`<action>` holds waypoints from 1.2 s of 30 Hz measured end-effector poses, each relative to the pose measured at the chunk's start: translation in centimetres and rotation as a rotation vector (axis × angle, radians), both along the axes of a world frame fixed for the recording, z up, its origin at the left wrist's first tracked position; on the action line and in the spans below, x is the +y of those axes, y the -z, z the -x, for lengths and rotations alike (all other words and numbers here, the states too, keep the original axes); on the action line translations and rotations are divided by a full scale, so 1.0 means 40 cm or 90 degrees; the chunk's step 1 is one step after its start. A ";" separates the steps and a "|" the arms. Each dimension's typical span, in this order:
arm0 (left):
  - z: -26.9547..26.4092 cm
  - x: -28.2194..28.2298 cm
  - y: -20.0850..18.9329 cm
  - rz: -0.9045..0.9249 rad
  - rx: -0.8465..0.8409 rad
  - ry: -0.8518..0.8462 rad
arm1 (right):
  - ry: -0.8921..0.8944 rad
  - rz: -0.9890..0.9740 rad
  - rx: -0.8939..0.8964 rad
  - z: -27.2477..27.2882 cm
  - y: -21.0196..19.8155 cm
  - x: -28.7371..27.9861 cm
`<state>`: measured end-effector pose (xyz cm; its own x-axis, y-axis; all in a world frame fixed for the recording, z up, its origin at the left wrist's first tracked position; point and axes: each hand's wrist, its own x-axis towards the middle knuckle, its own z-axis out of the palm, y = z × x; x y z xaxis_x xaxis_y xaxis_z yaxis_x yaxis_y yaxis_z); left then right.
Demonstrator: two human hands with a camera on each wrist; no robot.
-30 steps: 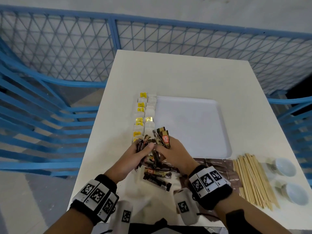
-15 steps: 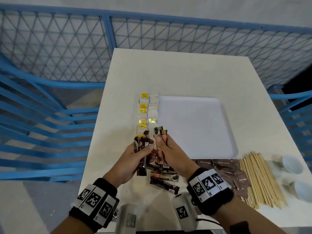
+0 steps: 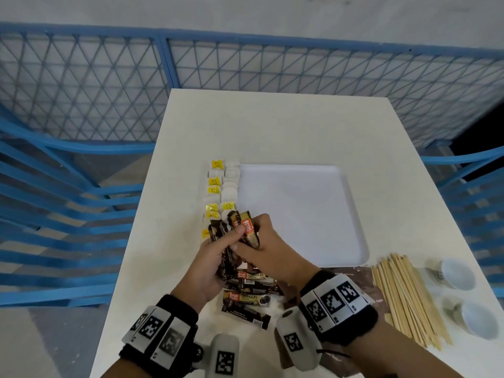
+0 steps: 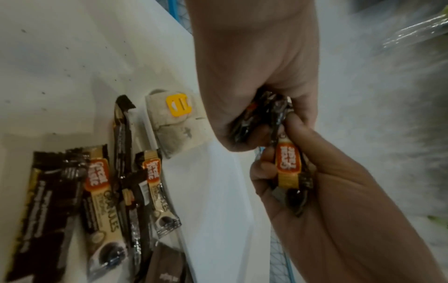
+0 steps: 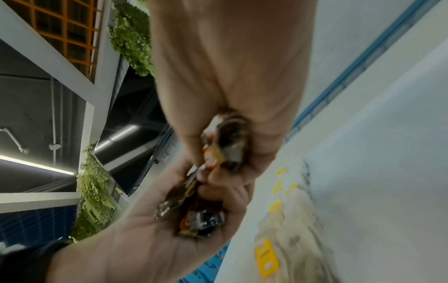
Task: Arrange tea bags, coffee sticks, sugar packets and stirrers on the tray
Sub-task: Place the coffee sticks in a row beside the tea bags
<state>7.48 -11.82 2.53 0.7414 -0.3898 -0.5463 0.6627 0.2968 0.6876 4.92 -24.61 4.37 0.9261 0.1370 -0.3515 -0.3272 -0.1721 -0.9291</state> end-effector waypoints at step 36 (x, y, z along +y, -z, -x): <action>-0.110 -0.029 0.024 -0.166 -0.037 -0.165 | -0.027 0.288 -0.400 -0.136 0.110 -0.181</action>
